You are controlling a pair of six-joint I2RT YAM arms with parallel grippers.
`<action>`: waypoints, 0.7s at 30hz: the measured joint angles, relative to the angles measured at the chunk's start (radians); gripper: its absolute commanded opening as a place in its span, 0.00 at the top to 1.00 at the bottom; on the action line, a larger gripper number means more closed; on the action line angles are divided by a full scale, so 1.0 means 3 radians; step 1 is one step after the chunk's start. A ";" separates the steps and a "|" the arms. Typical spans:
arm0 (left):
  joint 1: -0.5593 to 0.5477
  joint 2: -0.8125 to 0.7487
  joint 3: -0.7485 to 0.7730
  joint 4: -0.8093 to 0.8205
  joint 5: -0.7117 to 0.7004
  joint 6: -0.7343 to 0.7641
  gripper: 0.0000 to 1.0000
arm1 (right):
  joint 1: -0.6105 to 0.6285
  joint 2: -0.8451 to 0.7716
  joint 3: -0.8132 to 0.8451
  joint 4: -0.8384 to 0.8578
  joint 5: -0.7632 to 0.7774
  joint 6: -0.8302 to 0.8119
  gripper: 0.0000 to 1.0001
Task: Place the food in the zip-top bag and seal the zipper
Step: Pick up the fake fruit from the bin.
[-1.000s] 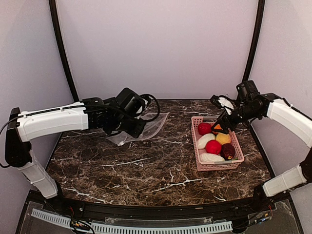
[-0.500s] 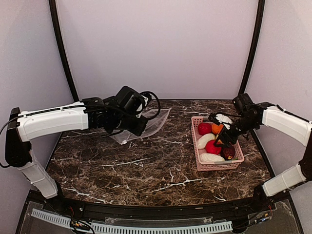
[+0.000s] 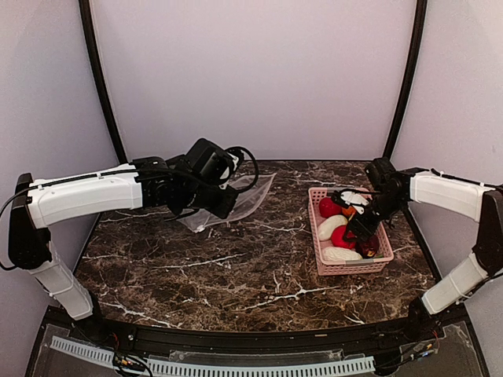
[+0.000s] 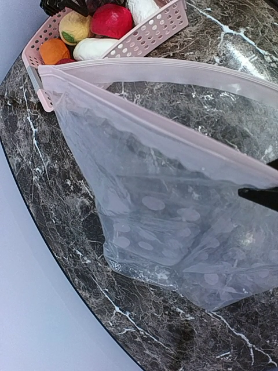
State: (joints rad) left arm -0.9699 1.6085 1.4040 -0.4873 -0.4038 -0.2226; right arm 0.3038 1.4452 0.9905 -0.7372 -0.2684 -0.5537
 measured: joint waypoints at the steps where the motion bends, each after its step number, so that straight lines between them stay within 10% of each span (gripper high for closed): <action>1: 0.0000 0.0000 0.0000 0.0000 -0.0003 0.0000 0.99 | 0.0010 0.0024 0.0000 0.0014 0.0022 0.0014 0.32; 21: 0.0000 0.0006 -0.0001 0.0003 -0.0013 -0.0032 0.99 | 0.0175 0.0303 0.0000 0.0120 0.0220 0.0158 0.16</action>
State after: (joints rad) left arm -0.9699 1.6104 1.4036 -0.4866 -0.4076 -0.2321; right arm 0.3565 1.5360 0.9905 -0.7013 -0.2024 -0.5064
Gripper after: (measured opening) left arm 0.010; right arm 0.792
